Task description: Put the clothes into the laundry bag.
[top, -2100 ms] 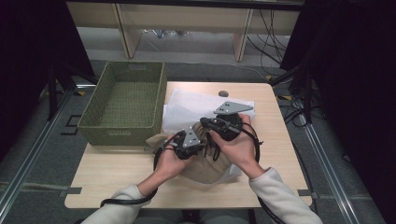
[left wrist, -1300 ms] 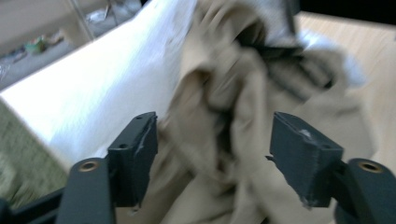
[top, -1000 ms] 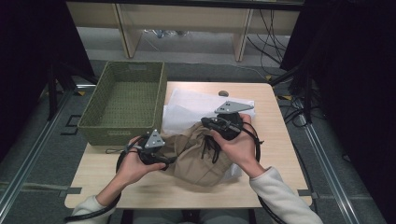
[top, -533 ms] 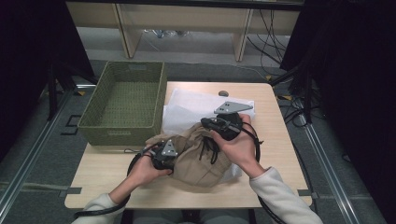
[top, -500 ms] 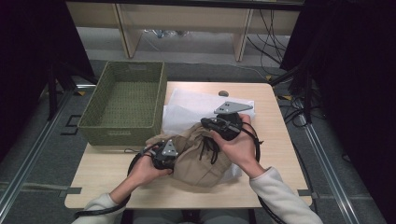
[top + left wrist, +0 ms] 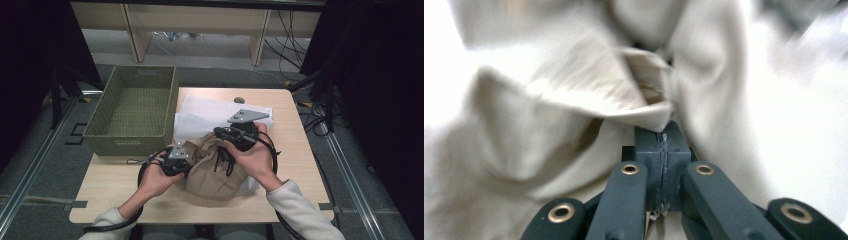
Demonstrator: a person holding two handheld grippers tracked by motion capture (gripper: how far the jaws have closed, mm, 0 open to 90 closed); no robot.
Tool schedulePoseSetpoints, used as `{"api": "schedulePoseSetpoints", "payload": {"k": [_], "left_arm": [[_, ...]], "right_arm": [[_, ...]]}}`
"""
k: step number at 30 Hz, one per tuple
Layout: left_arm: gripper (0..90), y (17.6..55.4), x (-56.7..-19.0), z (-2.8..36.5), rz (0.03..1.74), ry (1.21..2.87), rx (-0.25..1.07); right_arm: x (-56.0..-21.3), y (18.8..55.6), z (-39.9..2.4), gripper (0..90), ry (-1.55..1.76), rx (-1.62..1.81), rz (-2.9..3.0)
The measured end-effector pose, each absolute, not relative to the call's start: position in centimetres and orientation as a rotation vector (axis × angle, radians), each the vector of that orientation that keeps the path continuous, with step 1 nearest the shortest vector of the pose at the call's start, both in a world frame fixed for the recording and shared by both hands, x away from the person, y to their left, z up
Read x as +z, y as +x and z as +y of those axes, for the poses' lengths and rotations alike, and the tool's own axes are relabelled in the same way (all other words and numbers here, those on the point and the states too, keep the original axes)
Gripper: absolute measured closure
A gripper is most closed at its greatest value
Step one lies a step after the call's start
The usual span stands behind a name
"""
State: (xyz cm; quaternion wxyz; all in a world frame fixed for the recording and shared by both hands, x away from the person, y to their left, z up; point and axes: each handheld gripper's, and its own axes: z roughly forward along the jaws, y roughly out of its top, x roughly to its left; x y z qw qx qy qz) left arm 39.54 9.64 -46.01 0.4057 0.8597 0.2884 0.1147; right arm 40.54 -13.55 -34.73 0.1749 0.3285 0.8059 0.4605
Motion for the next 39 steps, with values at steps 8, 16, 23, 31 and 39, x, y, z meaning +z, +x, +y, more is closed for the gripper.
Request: {"api": "schedulePoseSetpoints", "payload": {"k": [8,16,23,31,39], "left_arm": [[89.2,38.4,-42.7,7.1,0.658,1.995,0.278],[89.3,38.5,-40.3,6.6,0.655,1.892,0.358],[89.2,38.4,-38.6,6.8,0.631,1.875,0.474],[88.9,40.3,-44.2,2.8,0.58,2.082,0.451],[85.8,41.1,-45.6,2.0,0.527,2.152,0.408]], "right_arm": [[-34.5,40.1,-13.3,89.7,0.897,1.322,2.294],[-34.1,39.9,-13.3,89.7,0.881,1.357,2.276],[-33.5,39.2,-13.1,89.8,0.879,1.391,2.266],[-33.7,39.2,-12.9,89.7,0.896,1.397,2.285],[-33.9,40.0,-13.7,89.7,0.898,1.382,2.276]]}}
